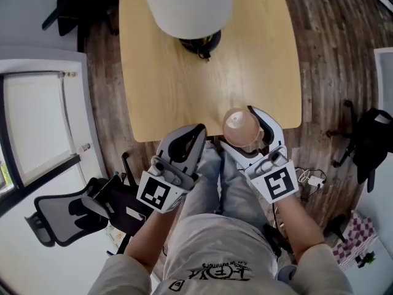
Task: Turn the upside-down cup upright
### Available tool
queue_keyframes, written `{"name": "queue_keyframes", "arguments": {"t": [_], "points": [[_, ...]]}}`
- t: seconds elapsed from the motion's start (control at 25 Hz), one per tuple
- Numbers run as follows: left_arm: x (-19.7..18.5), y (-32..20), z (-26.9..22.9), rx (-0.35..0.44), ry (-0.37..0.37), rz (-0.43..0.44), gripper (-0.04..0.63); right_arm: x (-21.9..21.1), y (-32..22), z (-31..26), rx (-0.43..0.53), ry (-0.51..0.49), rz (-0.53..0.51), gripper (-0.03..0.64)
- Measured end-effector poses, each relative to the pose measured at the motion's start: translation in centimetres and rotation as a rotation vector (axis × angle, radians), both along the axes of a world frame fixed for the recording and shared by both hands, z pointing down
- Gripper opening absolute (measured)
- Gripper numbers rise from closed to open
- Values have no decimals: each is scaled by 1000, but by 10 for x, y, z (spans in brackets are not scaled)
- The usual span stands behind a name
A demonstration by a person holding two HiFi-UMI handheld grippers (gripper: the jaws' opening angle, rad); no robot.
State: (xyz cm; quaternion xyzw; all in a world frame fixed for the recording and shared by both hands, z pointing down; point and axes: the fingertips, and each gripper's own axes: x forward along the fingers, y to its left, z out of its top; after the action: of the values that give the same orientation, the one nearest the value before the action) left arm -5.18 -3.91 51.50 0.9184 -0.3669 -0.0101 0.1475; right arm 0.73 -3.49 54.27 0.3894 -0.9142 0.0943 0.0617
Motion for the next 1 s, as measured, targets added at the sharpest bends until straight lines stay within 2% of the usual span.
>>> {"name": "queue_keyframes", "arguments": {"t": [0.4,0.48,1.0], "points": [[7,21,-91,93,19,50,9,6,17,-109,67,-25,-12,367],[8,28,-106,85,28,61,9,7,23,-126,72,-34,-5,368],[11,56,-171,137,52,107,11,7,57,-196,125,-43,-4,367]]}}
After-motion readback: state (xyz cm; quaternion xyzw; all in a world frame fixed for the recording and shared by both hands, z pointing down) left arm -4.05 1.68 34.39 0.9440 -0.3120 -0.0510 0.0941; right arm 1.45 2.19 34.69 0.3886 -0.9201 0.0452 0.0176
